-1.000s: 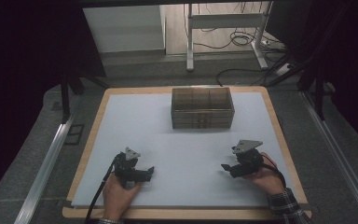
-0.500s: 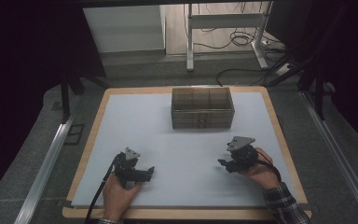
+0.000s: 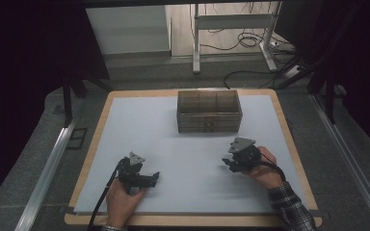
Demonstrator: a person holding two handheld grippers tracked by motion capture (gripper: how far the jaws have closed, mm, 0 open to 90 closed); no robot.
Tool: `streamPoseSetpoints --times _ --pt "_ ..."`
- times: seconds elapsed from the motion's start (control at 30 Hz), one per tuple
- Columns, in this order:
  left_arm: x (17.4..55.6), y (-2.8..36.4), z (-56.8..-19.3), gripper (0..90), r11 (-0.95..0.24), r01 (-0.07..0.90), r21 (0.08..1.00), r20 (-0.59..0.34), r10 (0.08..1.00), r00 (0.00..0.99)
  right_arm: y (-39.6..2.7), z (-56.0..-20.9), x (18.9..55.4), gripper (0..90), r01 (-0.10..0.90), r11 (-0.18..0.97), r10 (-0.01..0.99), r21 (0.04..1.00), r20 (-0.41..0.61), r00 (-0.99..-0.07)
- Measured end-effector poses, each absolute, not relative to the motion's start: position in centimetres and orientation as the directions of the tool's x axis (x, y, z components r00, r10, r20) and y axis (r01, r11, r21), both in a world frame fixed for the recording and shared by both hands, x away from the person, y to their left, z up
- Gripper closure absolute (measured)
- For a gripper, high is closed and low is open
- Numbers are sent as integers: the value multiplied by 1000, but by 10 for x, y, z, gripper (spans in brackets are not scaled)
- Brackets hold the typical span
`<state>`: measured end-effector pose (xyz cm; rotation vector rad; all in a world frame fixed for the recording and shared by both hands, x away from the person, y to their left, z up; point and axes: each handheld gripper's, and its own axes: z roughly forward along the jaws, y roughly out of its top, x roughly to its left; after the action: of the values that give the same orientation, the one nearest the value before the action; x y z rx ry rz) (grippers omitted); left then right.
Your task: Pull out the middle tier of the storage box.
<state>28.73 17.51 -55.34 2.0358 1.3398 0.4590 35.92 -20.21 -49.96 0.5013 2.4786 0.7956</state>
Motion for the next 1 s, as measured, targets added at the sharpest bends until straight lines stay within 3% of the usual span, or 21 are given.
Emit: streamPoseSetpoints --times 0.53,1.0 --pt "287 175 -553 0 -267 680 683 -60 907 416 -186 -500 375 418 166 785 460 597 -381 -802" --pt "287 175 -553 0 -267 680 683 -60 907 416 -168 -503 382 428 104 820 433 563 -491 -756"
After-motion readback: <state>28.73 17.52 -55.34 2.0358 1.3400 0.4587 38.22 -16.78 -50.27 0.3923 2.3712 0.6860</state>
